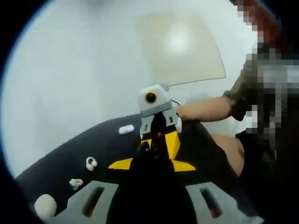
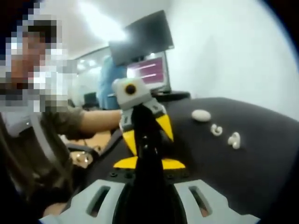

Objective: Pick up three earphones and place each one into its charging case using tactile feedback, ensure that each earphone is properly inserted and securely positioned inside the case.

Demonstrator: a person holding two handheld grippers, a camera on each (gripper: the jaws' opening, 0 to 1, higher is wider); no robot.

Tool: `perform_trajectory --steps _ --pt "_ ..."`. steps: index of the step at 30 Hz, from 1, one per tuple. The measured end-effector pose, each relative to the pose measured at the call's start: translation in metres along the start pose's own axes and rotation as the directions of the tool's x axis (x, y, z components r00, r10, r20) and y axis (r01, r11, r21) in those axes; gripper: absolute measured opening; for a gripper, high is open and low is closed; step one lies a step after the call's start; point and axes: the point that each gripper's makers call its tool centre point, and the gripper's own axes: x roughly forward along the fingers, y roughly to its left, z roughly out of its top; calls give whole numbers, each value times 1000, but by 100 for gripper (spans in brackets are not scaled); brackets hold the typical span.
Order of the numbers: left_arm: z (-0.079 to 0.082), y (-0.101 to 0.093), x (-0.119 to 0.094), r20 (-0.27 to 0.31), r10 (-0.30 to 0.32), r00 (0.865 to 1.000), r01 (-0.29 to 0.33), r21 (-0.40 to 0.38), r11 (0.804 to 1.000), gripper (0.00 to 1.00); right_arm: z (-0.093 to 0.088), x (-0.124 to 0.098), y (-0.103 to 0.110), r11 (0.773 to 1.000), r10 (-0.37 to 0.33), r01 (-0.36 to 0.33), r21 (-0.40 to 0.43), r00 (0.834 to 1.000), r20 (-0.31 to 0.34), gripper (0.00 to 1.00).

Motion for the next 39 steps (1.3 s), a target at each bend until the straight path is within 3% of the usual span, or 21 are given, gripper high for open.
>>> perform_trajectory --steps 12,14,15,17,20,23,27,29,32,33,36,39 --pt "8 2 -2 49 5 999 -5 16 1000 21 0 -2 0 1000 -2 1 5 1000 4 18" --pt "10 2 -3 65 5 998 -6 18 1000 15 0 -2 -1 1000 -8 8 13 1000 6 18" --pt "8 0 -4 60 1 998 1 -37 999 15 -3 -3 -1 1000 -8 8 7 1000 -12 18" --pt "9 2 -3 65 -4 998 5 -5 1000 15 -2 -2 -1 1000 -12 12 7 1000 3 18" --pt "7 3 -2 63 -9 998 11 -34 999 16 -3 -1 -1 1000 -11 11 7 1000 4 18" --pt "2 2 -1 26 -12 1000 13 -42 999 19 -3 -2 -2 1000 -10 10 9 1000 5 18" --pt "3 0 0 29 -13 999 14 -25 1000 29 -3 -2 -3 999 -6 6 35 1000 5 18" --pt "4 0 1 42 -7 999 7 11 1000 37 -3 -3 -5 997 -3 3 83 1000 4 18" --pt "-8 3 5 -39 29 999 -23 146 989 48 -3 -4 -8 990 -10 9 144 1000 5 18" --pt "-5 0 7 -14 22 1000 -20 121 992 47 -2 -5 -10 985 -15 13 171 1000 7 18" --pt "-7 1 6 -24 29 999 -25 137 990 44 -1 -6 -16 969 -35 31 244 999 10 18" --pt "-8 3 5 -31 33 999 -29 119 992 42 0 -8 -20 965 -53 47 257 998 17 18"
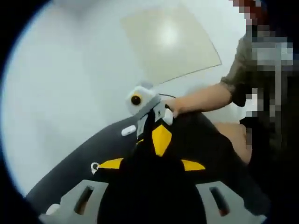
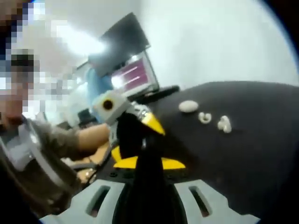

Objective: Pick up three earphones and place each one into its charging case using tactile feedback, ensure that each earphone is properly inserted and securely positioned inside the case.

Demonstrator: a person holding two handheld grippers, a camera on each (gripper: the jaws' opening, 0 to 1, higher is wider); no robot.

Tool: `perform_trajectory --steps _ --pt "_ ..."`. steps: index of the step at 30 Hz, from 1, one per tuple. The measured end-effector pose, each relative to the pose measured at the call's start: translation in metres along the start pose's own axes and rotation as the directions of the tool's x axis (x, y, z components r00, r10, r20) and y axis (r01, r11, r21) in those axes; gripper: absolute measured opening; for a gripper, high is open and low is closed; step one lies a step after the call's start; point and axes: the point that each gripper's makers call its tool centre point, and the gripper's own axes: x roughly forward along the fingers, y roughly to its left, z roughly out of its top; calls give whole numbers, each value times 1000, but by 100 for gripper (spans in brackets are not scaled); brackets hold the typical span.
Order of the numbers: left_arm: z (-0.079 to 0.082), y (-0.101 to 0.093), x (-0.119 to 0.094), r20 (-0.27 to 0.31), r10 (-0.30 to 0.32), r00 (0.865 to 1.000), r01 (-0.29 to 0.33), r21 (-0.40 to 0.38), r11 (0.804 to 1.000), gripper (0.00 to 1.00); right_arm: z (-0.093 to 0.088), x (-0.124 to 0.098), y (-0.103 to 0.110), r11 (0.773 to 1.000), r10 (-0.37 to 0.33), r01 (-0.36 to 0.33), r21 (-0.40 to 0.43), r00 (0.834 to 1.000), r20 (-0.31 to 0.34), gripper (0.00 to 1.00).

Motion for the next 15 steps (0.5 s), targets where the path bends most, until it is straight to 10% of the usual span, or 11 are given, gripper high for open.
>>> perform_trajectory --steps 15 --pt "-1 12 3 14 55 998 -55 -17 998 44 0 -3 -6 994 -58 59 -97 998 8 25"
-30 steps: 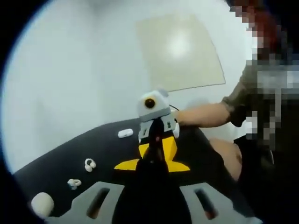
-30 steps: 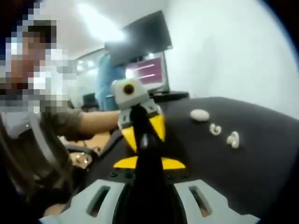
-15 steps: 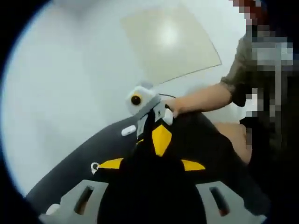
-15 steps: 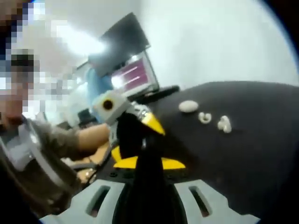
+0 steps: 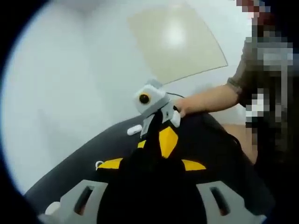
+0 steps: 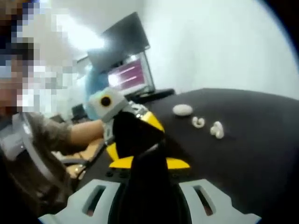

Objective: Pick up three earphones and place each one into its charging case using tactile feedback, ensure that each earphone is properly inserted and securely positioned inside the case.

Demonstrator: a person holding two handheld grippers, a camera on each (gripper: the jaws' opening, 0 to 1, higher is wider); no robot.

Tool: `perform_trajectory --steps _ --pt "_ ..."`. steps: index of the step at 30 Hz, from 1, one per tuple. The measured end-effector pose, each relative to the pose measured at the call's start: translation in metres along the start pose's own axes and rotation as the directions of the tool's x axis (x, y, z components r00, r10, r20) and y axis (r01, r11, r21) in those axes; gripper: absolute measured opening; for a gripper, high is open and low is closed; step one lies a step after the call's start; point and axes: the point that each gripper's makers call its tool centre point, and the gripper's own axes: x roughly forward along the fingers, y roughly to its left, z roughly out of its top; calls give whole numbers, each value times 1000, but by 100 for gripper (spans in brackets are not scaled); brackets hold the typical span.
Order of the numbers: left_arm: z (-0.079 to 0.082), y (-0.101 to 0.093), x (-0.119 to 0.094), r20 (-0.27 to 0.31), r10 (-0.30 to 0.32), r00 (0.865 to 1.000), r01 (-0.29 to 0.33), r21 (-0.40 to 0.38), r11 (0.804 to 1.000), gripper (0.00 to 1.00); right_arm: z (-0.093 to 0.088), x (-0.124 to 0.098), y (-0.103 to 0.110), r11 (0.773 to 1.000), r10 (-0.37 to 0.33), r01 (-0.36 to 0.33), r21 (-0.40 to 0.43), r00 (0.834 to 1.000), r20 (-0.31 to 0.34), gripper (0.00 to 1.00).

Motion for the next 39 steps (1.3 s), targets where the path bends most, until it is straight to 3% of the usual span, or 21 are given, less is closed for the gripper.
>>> perform_trajectory --steps 7,10,14,20,23,26,28,29,33,39 --pt "-1 3 -2 -11 5 1000 -5 -19 1000 43 -2 -2 -4 998 -29 29 -57 1000 -11 26" --pt "-2 7 -6 -31 13 999 -14 -40 999 35 0 -5 -10 984 -75 73 -165 997 -5 33" --pt "4 10 -7 12 20 1000 -19 -95 995 40 14 -15 -13 985 -84 94 -148 994 75 38" --pt "2 18 -8 6 51 999 -50 -123 991 41 30 -24 -11 987 -69 92 -135 984 161 44" --pt "-4 22 -6 -22 66 998 -69 -151 986 42 48 -32 -11 990 -69 99 -101 963 261 44" --pt "-15 22 -2 -78 66 995 -77 -152 985 42 67 -48 -18 989 -108 139 -58 922 371 44" --pt "-17 24 0 -74 71 995 -83 -172 982 42 75 -58 -24 985 -141 171 -32 896 421 44" --pt "-19 26 0 -85 79 993 -93 -181 979 43 78 -62 -28 982 -162 189 -18 885 437 43" --pt "-22 27 0 -100 62 993 -85 -236 968 43 79 -67 -37 971 -211 238 -5 868 450 41" --pt "-25 21 6 -114 14 993 -50 -324 945 41 91 -81 -44 968 -226 249 26 825 518 40"
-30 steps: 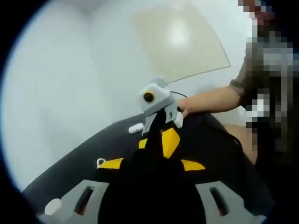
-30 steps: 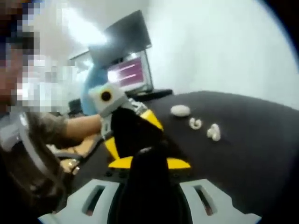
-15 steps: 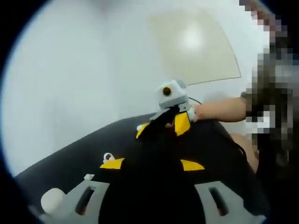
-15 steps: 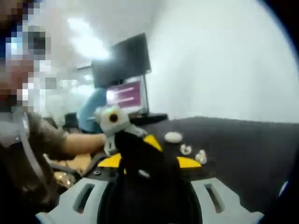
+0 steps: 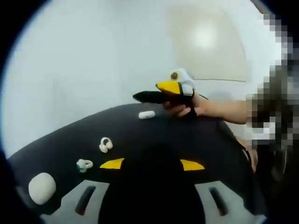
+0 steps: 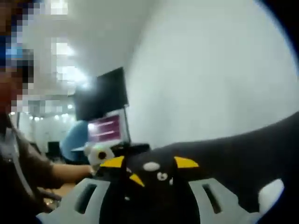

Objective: Pick up three earphones and place each one into its charging case using tactile feedback, ensure that each earphone is properly inserted and securely positioned inside the case.

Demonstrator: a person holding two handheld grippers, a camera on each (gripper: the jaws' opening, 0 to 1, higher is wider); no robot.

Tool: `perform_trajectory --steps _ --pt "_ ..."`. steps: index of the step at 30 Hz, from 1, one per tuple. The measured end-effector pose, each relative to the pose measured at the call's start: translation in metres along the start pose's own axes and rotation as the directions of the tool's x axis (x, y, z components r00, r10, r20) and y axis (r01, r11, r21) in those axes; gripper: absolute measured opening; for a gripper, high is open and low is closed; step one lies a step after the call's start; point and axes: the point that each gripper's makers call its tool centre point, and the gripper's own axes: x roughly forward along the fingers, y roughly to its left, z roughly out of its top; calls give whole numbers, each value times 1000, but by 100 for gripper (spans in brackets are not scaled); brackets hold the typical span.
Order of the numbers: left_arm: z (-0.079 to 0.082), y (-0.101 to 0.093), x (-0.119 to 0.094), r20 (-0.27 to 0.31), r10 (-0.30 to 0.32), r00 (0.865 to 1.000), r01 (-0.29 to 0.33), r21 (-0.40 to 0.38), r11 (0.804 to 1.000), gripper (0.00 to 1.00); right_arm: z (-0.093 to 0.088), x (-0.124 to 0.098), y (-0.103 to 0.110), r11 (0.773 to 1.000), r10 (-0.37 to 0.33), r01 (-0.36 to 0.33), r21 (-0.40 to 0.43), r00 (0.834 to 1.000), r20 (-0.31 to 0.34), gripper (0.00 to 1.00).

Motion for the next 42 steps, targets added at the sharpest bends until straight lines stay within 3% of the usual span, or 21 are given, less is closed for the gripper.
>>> perform_trajectory --steps 8,11,13,14,15,18,20,21,24,28,33,37,42 --pt "-2 1 8 -25 -30 999 28 -88 996 43 21 -10 -19 996 -68 61 62 992 109 35" --pt "-2 0 9 -23 -43 999 40 -106 994 44 39 -18 -25 993 -96 81 81 975 201 34" --pt "-1 0 10 -28 -47 999 44 -100 994 44 56 -29 -30 991 -122 99 94 950 288 34" --pt "-1 0 10 -34 -51 998 47 -100 994 45 67 -38 -33 988 -145 114 108 925 350 33" --pt "-1 -1 10 -38 -56 998 52 -104 993 45 81 -53 -44 979 -198 154 136 883 426 32" --pt "-2 -1 7 -62 -55 997 49 -95 994 45 99 -85 -65 954 -299 232 191 790 536 31" --pt "-2 0 4 -81 -64 995 56 -94 994 45 103 -95 -71 946 -317 209 249 759 568 31" --pt "-2 1 4 -90 -65 994 56 -101 993 44 103 -97 -75 942 -322 193 275 753 573 31" --pt "-2 4 4 -99 -67 993 54 -132 990 40 100 -96 -78 938 -331 197 286 757 563 31" --pt "-2 2 4 -97 -78 992 66 -122 990 31 96 -85 -70 946 -311 205 251 792 526 31" --pt "0 -1 5 -111 -109 988 102 -63 993 31 90 -72 -58 960 -271 192 205 831 486 31" --pt "2 -12 9 -125 -199 972 195 -46 980 31 83 -60 -46 974 -212 152 168 873 439 31" --pt "5 -25 19 -122 -268 956 266 -37 963 30 66 -42 -35 985 -155 122 118 930 332 31"
